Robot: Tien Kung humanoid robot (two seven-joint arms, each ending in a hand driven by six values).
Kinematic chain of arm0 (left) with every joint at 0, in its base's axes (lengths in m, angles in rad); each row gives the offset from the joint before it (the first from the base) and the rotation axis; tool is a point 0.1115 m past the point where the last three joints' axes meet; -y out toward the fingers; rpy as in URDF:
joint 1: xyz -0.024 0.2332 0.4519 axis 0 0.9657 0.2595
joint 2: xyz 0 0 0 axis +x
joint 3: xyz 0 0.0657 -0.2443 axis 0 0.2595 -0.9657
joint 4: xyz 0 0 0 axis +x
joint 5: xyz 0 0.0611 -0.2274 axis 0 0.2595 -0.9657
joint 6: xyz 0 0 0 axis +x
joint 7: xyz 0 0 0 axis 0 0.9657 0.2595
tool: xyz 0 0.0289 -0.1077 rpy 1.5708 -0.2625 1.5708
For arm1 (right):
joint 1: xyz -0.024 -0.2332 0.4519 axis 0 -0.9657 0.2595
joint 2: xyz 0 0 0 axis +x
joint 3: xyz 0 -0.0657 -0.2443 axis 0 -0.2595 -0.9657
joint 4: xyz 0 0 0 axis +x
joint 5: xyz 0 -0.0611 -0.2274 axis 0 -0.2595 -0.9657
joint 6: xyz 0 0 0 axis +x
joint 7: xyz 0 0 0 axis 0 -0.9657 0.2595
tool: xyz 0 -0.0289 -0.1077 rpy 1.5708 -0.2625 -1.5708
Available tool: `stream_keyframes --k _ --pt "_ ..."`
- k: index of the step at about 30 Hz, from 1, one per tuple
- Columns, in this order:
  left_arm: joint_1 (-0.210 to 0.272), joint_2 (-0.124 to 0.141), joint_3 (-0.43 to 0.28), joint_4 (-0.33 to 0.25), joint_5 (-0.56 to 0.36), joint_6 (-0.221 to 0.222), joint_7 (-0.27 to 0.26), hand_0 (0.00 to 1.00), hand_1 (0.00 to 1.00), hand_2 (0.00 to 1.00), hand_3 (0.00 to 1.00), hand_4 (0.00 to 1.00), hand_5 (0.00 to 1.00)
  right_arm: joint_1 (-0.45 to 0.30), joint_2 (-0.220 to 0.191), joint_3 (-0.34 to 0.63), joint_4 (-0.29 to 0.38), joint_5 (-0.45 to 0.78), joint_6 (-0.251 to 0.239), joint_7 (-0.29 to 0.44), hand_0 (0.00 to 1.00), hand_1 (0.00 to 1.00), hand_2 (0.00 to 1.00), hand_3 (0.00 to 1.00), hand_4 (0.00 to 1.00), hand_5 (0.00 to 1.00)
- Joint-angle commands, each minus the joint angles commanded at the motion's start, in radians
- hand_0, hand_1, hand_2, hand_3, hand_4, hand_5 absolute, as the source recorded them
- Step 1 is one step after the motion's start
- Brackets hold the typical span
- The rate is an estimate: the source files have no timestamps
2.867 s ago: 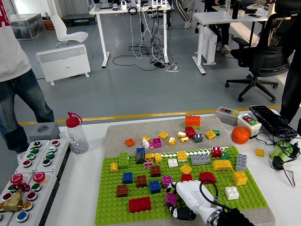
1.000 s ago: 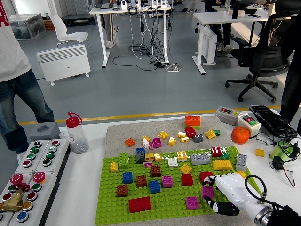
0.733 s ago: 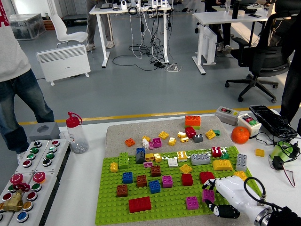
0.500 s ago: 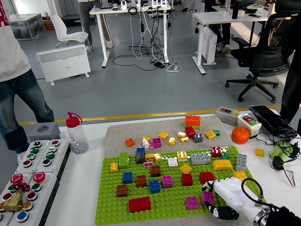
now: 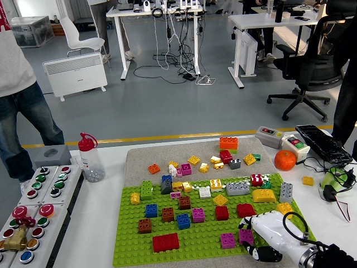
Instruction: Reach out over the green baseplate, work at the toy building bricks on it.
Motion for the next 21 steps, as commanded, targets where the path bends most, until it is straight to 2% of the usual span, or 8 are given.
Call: stream_keyframes --k 21 --pt "-0.007 0.0 0.002 0.0 -0.008 0.0 -0.002 0.669 0.614 0.567 0.468 0.24 0.998 0.019 -0.006 -0.016 -0.006 -0.006 0.017 0.002 0.495 0.569 0.564 0.587 0.429 0.133"
